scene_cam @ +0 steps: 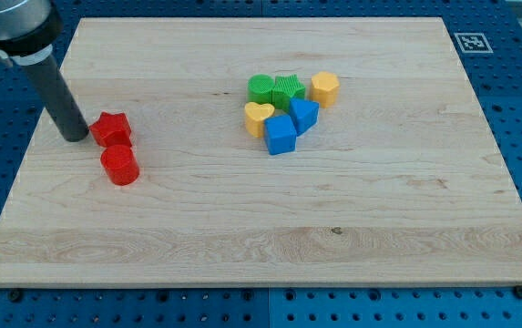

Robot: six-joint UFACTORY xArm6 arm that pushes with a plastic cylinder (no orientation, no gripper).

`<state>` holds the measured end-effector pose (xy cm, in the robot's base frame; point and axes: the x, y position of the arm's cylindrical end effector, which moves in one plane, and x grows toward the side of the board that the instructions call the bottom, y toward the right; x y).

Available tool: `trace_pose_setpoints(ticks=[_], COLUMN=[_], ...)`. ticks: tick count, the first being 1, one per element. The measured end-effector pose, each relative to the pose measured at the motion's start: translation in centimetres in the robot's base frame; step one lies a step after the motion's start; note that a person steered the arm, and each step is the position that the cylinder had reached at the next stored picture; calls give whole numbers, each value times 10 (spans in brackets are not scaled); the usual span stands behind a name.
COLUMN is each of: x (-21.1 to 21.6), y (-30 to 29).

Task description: Move the group of block slightly left and down

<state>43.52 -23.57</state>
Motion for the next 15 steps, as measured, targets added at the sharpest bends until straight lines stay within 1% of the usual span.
trace_pose_setpoints(ticks=[3,4,5,6,7,8,9,10,11,12,15], x=[0,-2,-66,-127,-147,-149,-149,-116,-83,-83,-79], y=[34,25,-15,5,82,186,311,414,412,409,307])
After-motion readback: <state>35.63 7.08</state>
